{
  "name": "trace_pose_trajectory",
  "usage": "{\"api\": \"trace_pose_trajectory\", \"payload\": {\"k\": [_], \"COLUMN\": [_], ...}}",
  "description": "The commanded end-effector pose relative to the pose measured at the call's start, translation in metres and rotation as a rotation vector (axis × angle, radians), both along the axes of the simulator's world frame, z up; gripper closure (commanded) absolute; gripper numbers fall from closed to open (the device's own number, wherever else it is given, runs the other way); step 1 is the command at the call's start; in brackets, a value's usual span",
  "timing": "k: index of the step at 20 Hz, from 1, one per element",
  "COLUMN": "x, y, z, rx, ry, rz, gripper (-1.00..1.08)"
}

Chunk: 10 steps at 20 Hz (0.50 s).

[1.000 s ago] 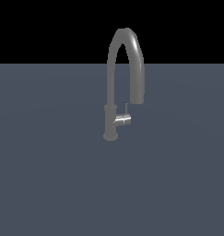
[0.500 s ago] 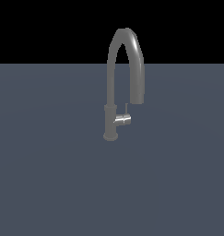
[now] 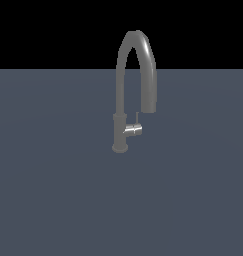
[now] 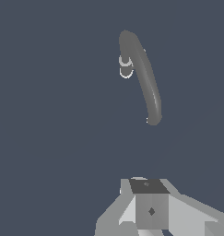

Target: Turn on the faucet by rotating a designated handle.

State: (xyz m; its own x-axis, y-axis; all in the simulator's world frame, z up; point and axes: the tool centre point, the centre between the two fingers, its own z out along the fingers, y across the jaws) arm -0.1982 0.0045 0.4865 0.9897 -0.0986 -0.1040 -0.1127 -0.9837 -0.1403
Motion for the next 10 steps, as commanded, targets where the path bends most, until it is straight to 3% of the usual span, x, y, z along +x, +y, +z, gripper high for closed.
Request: {"api": "trace_pose_trajectory", "payload": {"k": [1,10], "x": [0.014,0.063], "y": [-0.001,-0.008], "z": [-0.004,-0.022], "rx": [0.025,0.122], "ry": [0.036,0.169], "rz": [-0.025,-0.120], "gripper": [1.08,1.08]}}
